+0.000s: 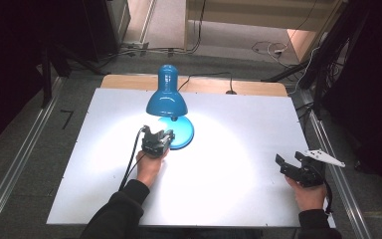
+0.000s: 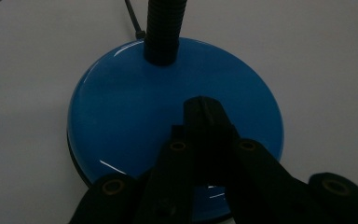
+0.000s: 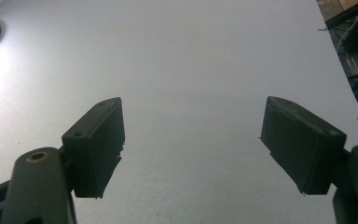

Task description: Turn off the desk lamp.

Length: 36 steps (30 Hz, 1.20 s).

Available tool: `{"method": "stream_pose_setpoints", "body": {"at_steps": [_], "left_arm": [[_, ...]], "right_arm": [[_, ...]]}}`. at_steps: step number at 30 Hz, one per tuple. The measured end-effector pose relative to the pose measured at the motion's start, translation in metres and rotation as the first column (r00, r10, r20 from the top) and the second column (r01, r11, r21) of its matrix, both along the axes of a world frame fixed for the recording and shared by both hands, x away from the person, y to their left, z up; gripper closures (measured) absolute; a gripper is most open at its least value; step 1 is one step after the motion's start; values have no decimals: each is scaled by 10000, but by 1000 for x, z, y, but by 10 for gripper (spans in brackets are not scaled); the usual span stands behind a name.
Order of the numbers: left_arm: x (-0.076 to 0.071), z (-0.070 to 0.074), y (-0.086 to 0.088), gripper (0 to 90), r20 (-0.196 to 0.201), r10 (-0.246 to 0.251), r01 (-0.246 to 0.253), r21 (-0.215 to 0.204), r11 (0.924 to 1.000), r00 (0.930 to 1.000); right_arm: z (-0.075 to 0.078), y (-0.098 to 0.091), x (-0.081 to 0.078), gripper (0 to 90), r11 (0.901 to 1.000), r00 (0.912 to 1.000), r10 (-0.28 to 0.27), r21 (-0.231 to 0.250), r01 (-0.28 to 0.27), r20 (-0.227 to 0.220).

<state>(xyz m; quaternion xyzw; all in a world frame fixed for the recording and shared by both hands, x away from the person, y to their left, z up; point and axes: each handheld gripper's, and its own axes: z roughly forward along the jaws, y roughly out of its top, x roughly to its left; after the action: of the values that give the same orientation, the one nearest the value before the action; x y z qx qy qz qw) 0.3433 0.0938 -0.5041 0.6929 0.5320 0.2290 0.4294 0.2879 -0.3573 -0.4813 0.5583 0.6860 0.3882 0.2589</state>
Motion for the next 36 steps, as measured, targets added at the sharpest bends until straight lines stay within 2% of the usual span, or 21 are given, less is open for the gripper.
{"method": "stream_pose_setpoints", "body": {"at_steps": [2,4,6,8,14,24,31,36], "left_arm": [[3,0,-1,900,-7,88,-88,-7,10000,10000],[4,0,-3,900,-1,-172,172,-74,9998,9999],[5,0,-2,900,-9,-117,117,-142,9998,9999],[6,0,0,900,-83,-28,24,-397,9992,10000],[7,1,3,900,-124,152,-158,-505,9986,9998],[4,7,9,900,22,276,-274,-656,9975,9996],[3,9,15,832,42,288,-284,-656,9974,9996],[0,11,18,717,10,370,-369,-611,9974,9993]], "right_arm": [[0,0,0,201,10000,10000,-3,-5,3,1],[0,-1,0,201,10000,10000,-5,9,5,15],[0,-2,0,201,10000,10000,-42,37,42,1],[-1,-3,0,201,10000,10000,-28,12,28,3],[0,-4,0,201,9999,10000,-91,82,90,30],[0,-4,-1,201,9999,10000,-84,80,83,38],[0,-4,-1,201,9999,10000,-68,76,68,28],[0,-4,-1,201,9999,10000,-77,103,77,27]]}}
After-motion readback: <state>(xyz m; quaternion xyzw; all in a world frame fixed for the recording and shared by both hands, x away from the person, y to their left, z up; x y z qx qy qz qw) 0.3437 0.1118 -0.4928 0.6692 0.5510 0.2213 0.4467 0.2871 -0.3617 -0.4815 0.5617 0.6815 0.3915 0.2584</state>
